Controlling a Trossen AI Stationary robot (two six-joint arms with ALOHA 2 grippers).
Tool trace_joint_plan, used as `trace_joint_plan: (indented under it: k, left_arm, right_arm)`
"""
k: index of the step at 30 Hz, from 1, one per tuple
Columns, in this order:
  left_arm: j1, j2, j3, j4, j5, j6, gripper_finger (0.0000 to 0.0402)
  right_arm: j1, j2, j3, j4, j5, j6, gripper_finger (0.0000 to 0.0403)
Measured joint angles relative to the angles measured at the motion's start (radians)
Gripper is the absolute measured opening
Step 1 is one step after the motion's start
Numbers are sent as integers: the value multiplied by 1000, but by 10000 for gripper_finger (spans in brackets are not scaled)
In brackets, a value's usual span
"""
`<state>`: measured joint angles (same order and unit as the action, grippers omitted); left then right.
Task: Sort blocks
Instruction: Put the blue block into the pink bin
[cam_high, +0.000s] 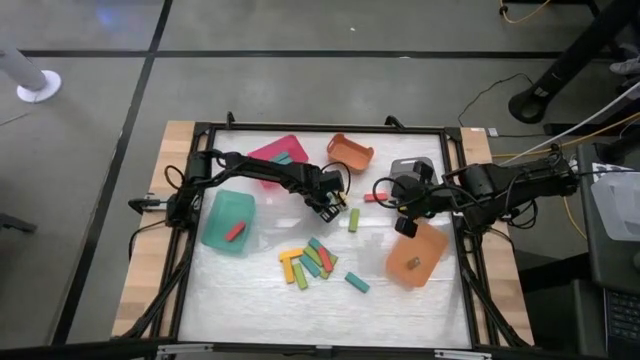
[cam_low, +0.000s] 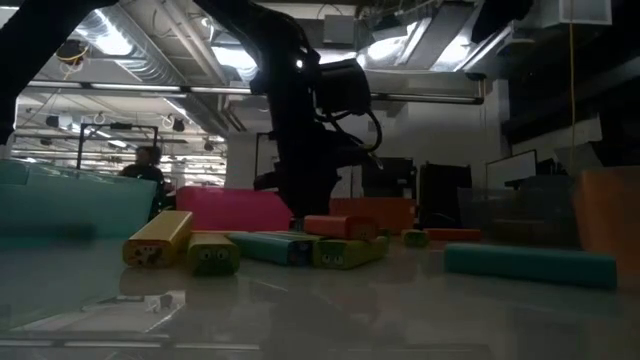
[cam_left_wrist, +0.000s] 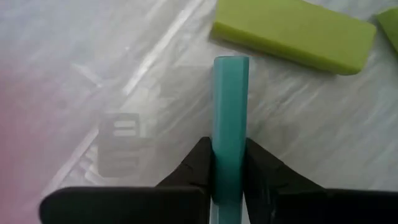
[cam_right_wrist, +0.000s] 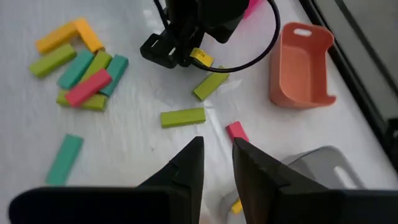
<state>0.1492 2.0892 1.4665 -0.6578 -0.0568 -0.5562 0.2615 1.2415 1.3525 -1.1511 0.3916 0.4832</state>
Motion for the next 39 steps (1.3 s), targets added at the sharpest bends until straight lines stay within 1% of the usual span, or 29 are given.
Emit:
trace_joint_plan:
  k: [3,6,9,12,15,17,19,22,24,26,28,32,35,39]
  left_arm:
    - [19,-24,12,-28,84,33,39]
    - [48,-91,20,-39,174,103,41]
    - [86,-168,21,-73,215,191,46]
    - [131,-251,21,-128,213,295,43]
    - [190,-339,22,-193,195,406,43]
    - [234,-383,22,-232,139,480,45]
    - [278,-414,21,-270,56,549,51]
    - [345,-436,21,-328,-27,621,55]
    - [390,-434,21,-358,-43,643,56]
    - [427,-431,8,-363,-45,651,57]
    - [459,-430,-6,-359,-45,671,57]
    - [500,-430,-44,-356,-45,705,59]
    - [511,-430,-80,-356,-36,747,59]
    - [507,-430,-129,-349,-5,776,60]
  right_arm:
    - [0,0,0,3,0,76,85]
    - [0,6,0,17,15,116,85]
    - [0,29,0,57,43,124,85]
    - [0,68,0,120,71,135,85]
    - [-12,118,0,200,120,211,85]
    - [-29,144,0,245,123,258,85]
    - [-51,179,0,277,107,303,85]
    - [-83,237,0,303,70,380,85]
    - [-109,280,0,323,24,408,87]
    - [-132,326,0,340,-48,422,96]
    - [-156,374,0,374,-110,442,113]
    - [-201,468,0,404,-203,501,160]
    - [-231,524,0,385,-279,542,191]
    - [-260,585,0,382,-373,586,218]
